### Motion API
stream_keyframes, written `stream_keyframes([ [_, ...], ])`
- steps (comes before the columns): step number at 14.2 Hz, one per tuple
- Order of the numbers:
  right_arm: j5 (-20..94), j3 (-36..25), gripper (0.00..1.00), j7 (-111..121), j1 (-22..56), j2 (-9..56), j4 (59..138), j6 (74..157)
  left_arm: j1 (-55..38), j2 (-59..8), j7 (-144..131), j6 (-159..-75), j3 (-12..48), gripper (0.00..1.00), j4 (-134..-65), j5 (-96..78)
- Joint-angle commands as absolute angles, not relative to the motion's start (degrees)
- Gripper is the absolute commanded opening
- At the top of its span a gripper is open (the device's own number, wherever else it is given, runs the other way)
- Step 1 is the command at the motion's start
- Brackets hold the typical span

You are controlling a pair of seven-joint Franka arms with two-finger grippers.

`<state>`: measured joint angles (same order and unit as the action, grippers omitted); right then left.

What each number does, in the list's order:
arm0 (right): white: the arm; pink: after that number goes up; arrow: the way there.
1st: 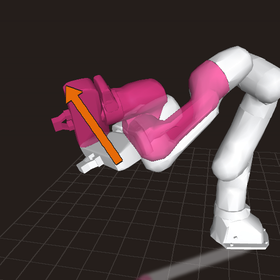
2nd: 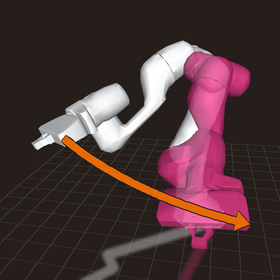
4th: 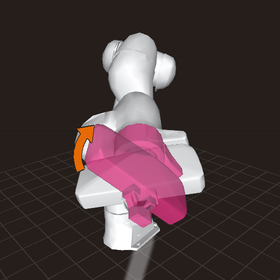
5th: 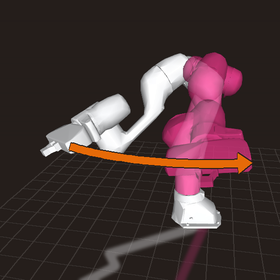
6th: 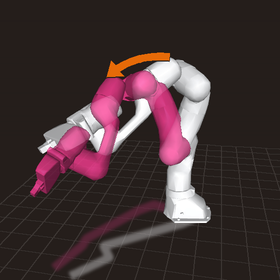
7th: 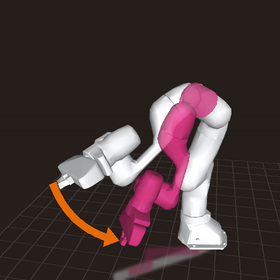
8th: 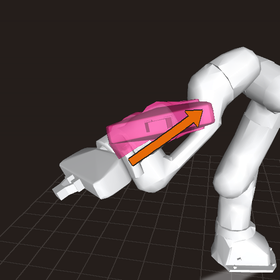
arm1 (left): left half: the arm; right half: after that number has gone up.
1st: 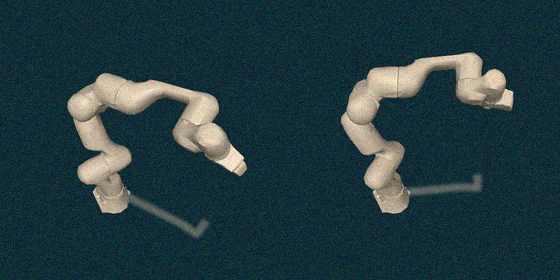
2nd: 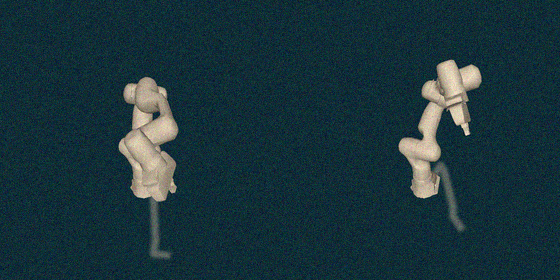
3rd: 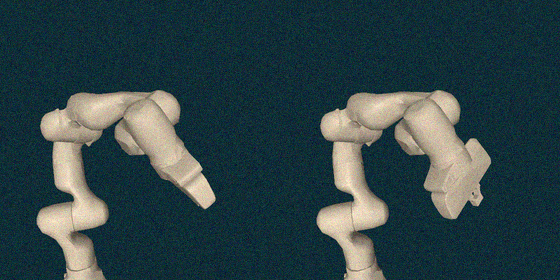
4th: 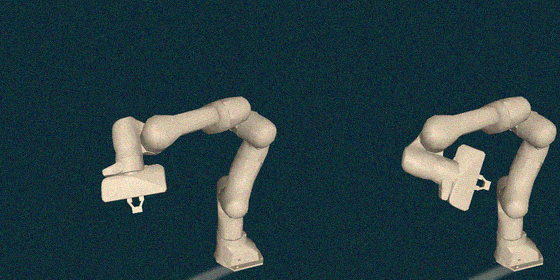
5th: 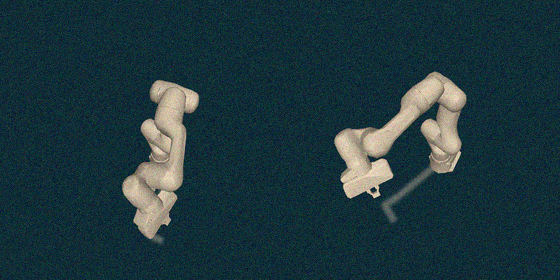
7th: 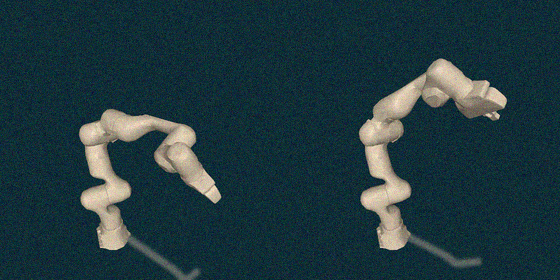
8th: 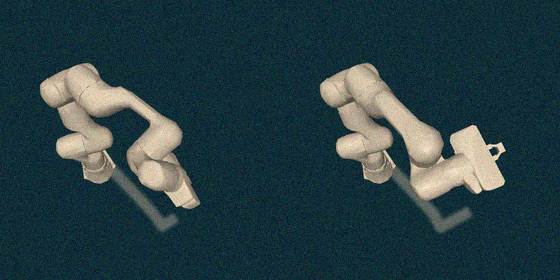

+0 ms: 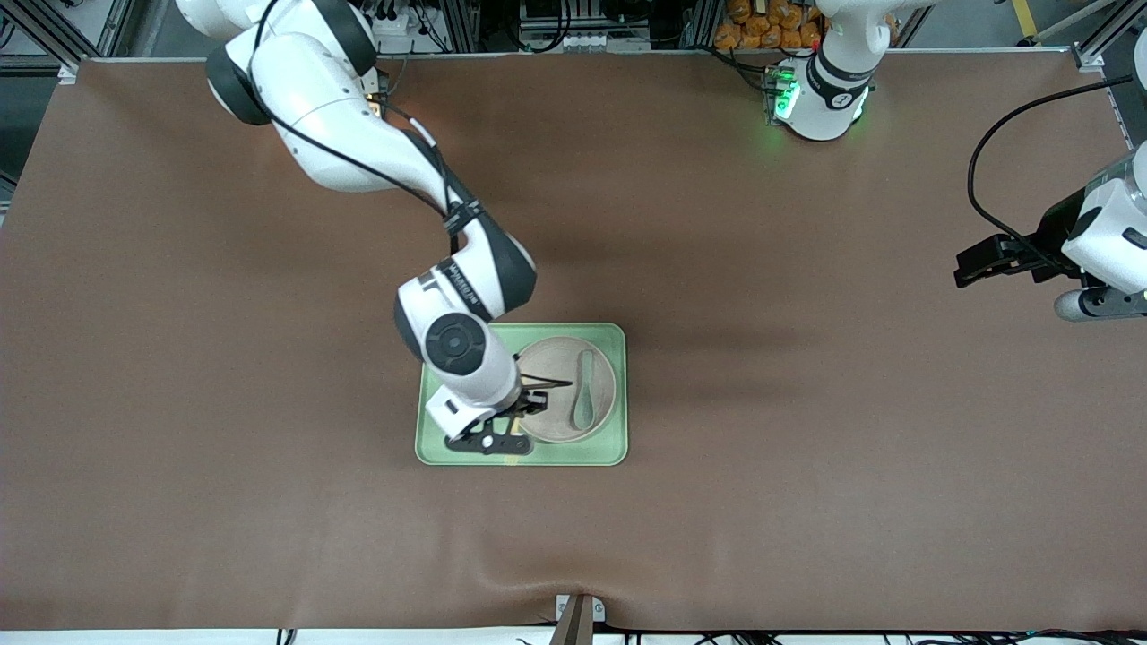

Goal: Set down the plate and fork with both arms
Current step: 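Lift the fork with the right gripper and move it beside the plate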

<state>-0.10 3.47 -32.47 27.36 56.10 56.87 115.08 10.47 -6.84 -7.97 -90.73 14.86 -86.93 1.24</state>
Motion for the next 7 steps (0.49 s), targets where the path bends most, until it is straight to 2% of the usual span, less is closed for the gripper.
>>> stream_keyframes([
  [1, 0.5, 4.3, 0.00, -28.4, 25.6, 52.1, 63.3, 114.3, 10.7, -5.4, -6.9, -90.1, 15.0, 1.00, -87.8, 1.7],
  [7, -0.1, 4.4, 0.00, -25.6, 24.0, 47.4, 75.8, 120.4, 10.7, -5.4, -6.9, -89.6, 15.0, 1.00, -87.8, 1.7],
])
